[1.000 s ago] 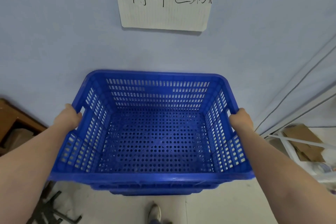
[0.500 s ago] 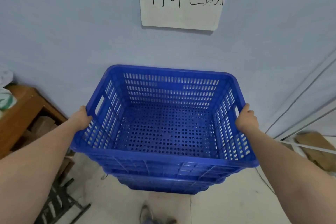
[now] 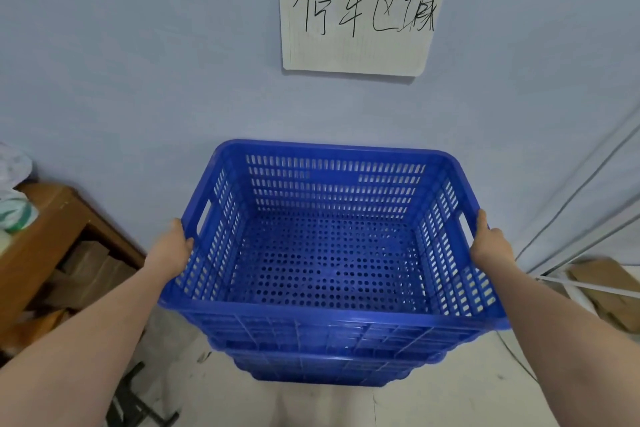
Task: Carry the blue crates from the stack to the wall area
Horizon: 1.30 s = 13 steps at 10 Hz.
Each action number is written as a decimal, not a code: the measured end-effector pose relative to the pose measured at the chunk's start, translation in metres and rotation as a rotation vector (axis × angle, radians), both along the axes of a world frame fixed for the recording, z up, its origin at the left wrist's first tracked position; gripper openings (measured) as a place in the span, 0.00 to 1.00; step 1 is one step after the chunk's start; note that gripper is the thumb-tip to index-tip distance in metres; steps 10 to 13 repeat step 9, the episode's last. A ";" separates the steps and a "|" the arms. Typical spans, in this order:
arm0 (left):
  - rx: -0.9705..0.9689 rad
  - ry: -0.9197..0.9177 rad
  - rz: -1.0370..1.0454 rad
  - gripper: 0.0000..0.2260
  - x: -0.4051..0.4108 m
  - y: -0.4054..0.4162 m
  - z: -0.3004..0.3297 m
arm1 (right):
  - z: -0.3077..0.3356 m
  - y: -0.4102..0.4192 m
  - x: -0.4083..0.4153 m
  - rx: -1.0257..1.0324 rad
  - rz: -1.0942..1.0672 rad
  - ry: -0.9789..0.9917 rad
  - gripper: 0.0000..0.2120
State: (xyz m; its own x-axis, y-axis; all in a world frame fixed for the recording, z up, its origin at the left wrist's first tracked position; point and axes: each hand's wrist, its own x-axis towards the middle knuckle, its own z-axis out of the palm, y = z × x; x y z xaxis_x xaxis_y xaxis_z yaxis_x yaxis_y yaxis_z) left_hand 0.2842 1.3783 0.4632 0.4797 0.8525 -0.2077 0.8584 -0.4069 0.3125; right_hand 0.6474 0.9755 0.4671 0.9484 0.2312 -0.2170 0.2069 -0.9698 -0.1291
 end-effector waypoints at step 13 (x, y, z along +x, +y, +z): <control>-0.098 0.031 0.116 0.17 0.015 -0.008 0.016 | 0.041 0.041 -0.016 -0.144 -0.035 0.120 0.22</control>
